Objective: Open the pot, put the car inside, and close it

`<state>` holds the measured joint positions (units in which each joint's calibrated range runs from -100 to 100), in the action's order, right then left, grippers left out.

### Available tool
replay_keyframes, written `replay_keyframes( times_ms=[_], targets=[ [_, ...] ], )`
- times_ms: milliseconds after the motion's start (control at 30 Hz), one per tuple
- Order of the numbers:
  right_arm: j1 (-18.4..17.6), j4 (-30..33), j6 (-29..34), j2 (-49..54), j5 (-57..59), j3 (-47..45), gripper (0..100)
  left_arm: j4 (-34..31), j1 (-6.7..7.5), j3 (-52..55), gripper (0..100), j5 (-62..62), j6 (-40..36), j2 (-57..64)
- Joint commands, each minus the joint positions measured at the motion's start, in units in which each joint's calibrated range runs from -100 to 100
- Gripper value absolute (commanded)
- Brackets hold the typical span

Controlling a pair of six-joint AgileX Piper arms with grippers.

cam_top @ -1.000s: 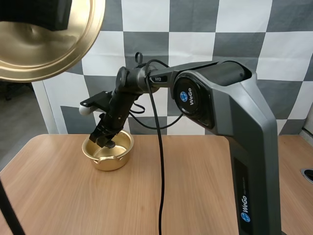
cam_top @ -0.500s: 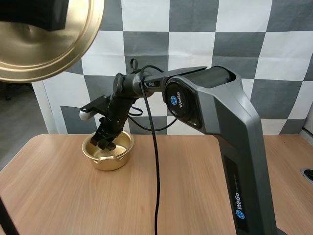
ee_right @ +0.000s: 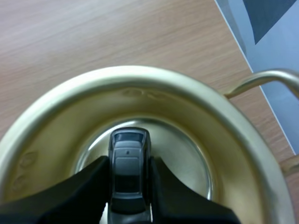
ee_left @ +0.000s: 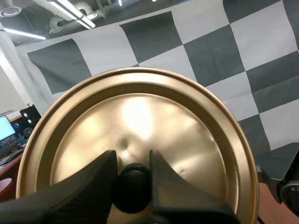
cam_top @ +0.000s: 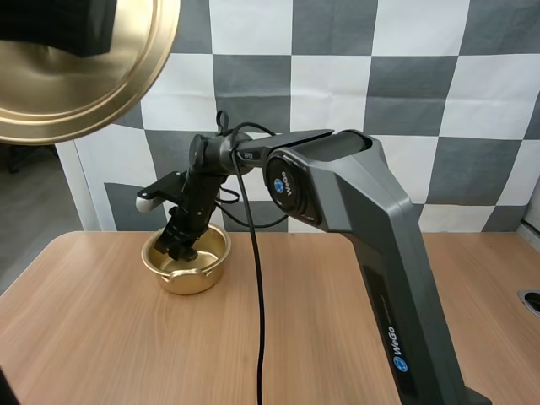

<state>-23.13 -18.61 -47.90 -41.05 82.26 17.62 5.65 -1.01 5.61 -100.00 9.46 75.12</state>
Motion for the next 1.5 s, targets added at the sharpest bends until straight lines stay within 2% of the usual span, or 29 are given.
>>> replay_keyframes(
  times_ms=[0, 533, 733, 800, 933, 1000, 1067, 1467],
  targets=[
    [0.01, 0.61, 0.15, -0.99, 0.07, 0.57, 0, 0.01, -0.04, -0.02, 0, 0.0, -0.02, -0.03],
    [0.01, 0.94, 0.94, -1.88, -0.45, 1.1, 0, 0.48, -0.04, -0.02, 0, 0.0, -0.02, -0.03],
    [0.01, 0.94, 4.53, -1.88, -1.44, 1.1, 0, 0.48, -0.04, -0.02, 0, 0.0, -0.02, -0.03],
    [0.01, 1.82, 4.63, -1.88, -1.44, 1.1, 20, 0.48, -0.04, -0.02, 0, 0.0, -0.02, -0.03],
    [0.01, 1.82, 4.09, -1.88, -0.64, 1.1, 67, 0.48, -0.04, -0.02, 0, 0.0, -0.02, -0.03],
    [0.01, 1.82, 3.19, -1.88, 0.19, 1.1, 83, 0.48, -0.04, -0.02, 0, 0.0, -0.02, -0.03],
    [0.01, 1.82, 2.75, -1.88, 0.33, 1.1, 86, 0.48, -0.04, -0.02, 0, 0.0, -0.02, -0.03],
    [0.01, 1.82, 2.01, -0.8, 0.15, 1.1, 86, 0.48, -0.04, -0.02, 0, 0.0, -0.02, -0.03]
  ],
)
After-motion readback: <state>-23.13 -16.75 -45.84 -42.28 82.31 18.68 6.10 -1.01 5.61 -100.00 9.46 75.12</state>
